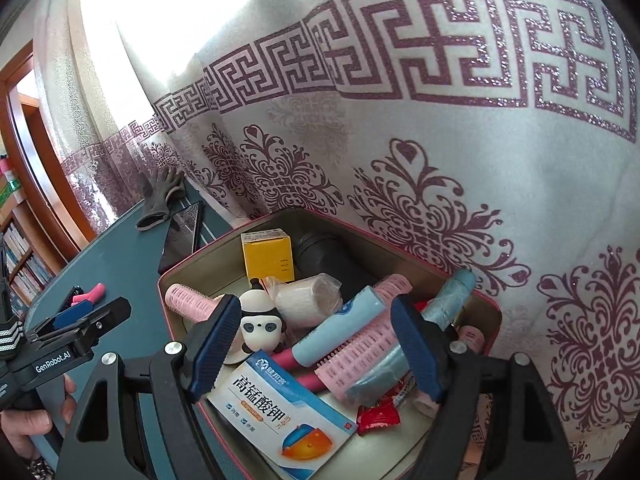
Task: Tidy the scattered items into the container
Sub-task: 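Move both open tools back to the comb and pink roller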
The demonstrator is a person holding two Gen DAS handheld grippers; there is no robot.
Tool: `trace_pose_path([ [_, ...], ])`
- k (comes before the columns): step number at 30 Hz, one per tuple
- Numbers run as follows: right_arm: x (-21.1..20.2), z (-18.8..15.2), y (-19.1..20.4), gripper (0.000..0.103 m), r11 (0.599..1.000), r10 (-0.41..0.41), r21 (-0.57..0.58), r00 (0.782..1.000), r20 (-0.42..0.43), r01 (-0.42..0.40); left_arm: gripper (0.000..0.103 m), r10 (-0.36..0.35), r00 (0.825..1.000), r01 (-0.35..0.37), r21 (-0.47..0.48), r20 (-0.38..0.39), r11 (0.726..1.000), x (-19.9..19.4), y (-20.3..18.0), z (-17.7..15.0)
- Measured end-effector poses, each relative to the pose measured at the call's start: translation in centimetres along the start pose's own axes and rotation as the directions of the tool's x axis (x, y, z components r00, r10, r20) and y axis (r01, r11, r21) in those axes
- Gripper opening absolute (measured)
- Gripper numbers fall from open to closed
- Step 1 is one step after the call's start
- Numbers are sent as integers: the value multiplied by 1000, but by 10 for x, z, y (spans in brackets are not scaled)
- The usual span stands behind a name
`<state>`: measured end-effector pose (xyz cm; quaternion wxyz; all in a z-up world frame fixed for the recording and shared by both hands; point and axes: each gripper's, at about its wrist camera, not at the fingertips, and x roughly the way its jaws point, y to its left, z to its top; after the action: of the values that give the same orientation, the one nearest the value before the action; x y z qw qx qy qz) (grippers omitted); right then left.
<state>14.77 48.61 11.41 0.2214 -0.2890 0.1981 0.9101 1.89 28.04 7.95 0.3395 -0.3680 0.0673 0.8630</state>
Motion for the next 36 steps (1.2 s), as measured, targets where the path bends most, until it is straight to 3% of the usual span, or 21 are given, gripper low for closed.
trace_pose_path([
  [11, 6, -8, 69, 83, 992, 64, -106, 998, -19, -65, 102, 119, 992, -123, -191, -32, 974, -17, 102, -28],
  [25, 38, -42, 175, 85, 933, 179, -282, 968, -175, -224, 102, 222, 970, -242, -424, -96, 873, -41, 216, -75],
  [31, 55, -64, 202, 85, 902, 195, -329, 944, -267, -280, 102, 257, 962, -271, -461, -95, 845, -47, 244, -75],
  [36, 60, -76, 212, 85, 881, 200, -361, 931, -307, -308, 102, 332, 940, -334, -435, -82, 836, -47, 269, -59],
])
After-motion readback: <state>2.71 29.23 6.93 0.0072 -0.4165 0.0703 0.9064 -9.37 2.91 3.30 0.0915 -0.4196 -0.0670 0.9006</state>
